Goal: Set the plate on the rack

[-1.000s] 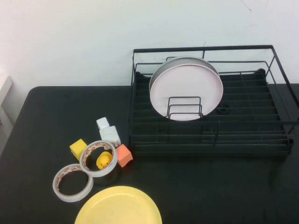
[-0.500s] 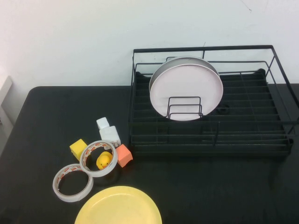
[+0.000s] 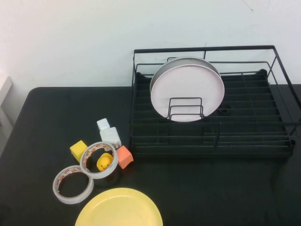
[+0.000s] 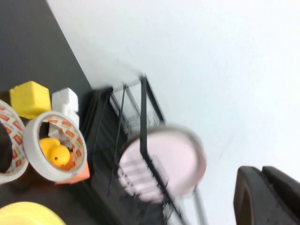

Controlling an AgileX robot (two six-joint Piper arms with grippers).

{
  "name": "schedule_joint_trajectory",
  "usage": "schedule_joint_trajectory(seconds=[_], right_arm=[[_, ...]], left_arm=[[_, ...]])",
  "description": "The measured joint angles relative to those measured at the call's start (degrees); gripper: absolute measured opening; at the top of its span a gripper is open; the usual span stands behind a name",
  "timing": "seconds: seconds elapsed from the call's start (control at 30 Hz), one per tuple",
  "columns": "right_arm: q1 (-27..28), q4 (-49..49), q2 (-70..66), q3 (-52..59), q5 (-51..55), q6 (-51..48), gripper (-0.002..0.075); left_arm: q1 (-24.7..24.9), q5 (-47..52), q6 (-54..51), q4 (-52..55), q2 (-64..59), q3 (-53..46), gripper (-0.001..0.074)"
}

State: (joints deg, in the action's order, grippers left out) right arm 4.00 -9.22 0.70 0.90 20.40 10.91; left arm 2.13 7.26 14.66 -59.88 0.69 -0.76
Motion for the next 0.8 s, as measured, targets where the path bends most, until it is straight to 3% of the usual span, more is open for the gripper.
schedule_joint_trajectory(seconds=[0.1,0.2,0.4,0.53,0.67,0.8], right_arm=[[0.0,0.0,0.0,0.0,0.0,0.0,-0.0002],[0.0,0.0,0.0,0.0,0.0,0.0,-0.0002],[0.0,0.0,0.0,0.0,0.0,0.0,-0.0002],[0.0,0.0,0.0,0.0,0.0,0.0,-0.0002],[0.0,0.0,0.0,0.0,0.0,0.0,-0.0002],[0.0,0.0,0.0,0.0,0.0,0.0,-0.0002]], left_arm=[[0.0,6.5,-7.31,3.57,-1.02,4.48,-0.0002],[0.0,16.2,-10.1,14.68,-7.11,12.56,-0.0002],[0.0,36.43,-10.62,39.93,-25.52,28.93,-0.0002],[1.28,42.59,-10.5,48.2,-36.54,37.29,0.0013],[7.0,42.72,-13.34,49.54,-45.46,40.43,0.0108],[14.47,42.62,-11.53,53.5,-55.32,40.58,0.0283]])
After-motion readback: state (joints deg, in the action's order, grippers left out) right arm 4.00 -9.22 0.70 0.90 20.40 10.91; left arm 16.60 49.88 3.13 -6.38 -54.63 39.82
